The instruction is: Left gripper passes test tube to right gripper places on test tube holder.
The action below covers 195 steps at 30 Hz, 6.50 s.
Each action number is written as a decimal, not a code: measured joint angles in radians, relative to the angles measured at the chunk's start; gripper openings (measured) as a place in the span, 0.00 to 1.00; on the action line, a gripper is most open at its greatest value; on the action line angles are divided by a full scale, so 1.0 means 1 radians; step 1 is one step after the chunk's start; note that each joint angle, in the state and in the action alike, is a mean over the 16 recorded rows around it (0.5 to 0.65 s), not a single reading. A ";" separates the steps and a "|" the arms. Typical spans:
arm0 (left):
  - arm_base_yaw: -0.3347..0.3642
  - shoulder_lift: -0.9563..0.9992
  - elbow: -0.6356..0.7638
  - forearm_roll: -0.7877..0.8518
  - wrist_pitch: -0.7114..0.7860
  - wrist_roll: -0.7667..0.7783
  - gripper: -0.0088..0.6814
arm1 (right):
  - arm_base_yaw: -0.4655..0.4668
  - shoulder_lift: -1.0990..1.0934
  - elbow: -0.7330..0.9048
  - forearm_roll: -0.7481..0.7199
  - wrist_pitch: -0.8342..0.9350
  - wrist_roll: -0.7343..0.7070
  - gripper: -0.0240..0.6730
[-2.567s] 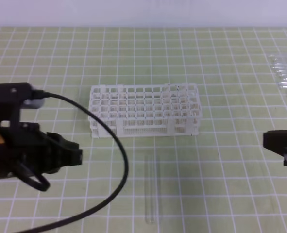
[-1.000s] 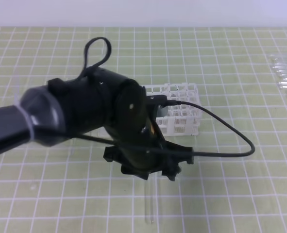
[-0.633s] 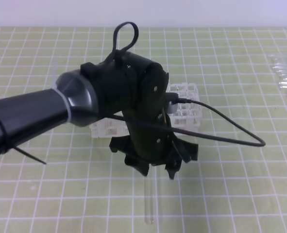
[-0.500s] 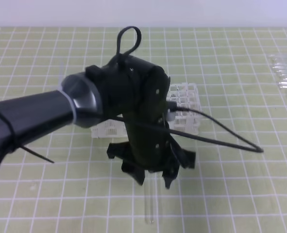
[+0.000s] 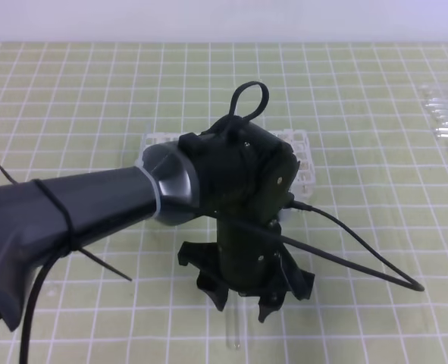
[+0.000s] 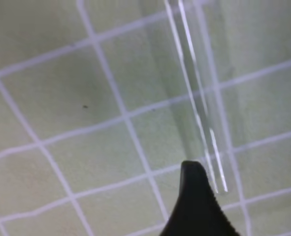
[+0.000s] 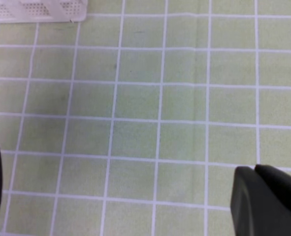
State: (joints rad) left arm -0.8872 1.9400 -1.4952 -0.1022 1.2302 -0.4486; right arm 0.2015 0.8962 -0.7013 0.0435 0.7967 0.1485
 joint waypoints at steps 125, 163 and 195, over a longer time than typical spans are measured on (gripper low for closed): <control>0.113 -0.995 0.818 0.234 -0.925 0.161 0.08 | 0.220 0.203 -0.285 0.444 -0.065 -0.381 0.00; 0.136 -0.947 1.091 0.297 -1.647 0.238 0.08 | 0.719 0.152 -0.079 0.472 -1.018 -0.524 0.34; 0.136 -0.947 1.091 0.334 -1.635 0.239 0.05 | 0.807 0.426 -0.270 0.444 -1.067 -0.509 0.80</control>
State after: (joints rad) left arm -0.7511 0.9930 -0.4044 0.2314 -0.4053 -0.2100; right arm 1.0088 1.3220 -0.9713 0.4870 -0.2707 -0.3603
